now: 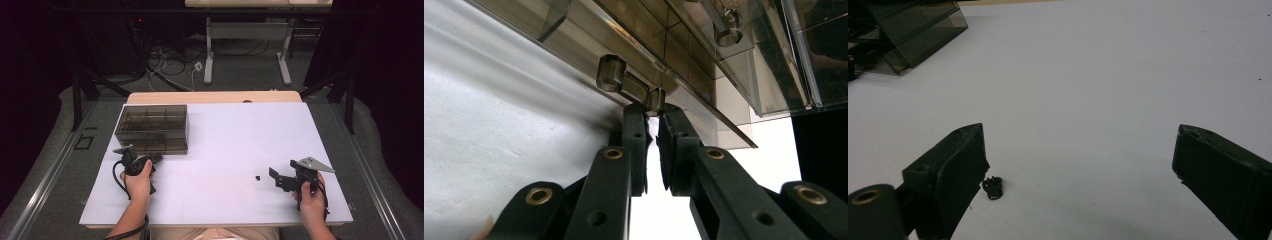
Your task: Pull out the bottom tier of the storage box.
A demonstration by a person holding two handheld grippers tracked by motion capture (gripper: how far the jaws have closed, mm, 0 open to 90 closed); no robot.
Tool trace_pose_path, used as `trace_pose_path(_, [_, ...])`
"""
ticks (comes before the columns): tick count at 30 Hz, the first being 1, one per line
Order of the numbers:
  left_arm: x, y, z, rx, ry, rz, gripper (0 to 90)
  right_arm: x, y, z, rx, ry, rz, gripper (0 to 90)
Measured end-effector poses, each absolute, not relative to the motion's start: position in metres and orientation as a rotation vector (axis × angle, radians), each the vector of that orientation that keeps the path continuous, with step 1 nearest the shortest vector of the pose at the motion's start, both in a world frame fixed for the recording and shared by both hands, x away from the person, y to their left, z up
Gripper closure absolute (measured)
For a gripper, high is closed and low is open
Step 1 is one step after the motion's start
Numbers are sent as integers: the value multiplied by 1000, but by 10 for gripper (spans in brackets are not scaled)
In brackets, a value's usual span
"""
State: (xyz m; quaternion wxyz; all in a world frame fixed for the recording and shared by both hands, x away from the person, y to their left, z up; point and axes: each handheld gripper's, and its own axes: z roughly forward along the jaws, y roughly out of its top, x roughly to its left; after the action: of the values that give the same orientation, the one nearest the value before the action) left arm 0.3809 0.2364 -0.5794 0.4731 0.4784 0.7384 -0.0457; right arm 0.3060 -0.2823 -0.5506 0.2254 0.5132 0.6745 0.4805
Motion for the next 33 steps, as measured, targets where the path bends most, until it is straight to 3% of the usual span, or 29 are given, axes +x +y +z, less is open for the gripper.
trace_pose_path(33, [378,236,-580,1167,1809,-114,826,306,-283,-550,1419,1872,1311,69])
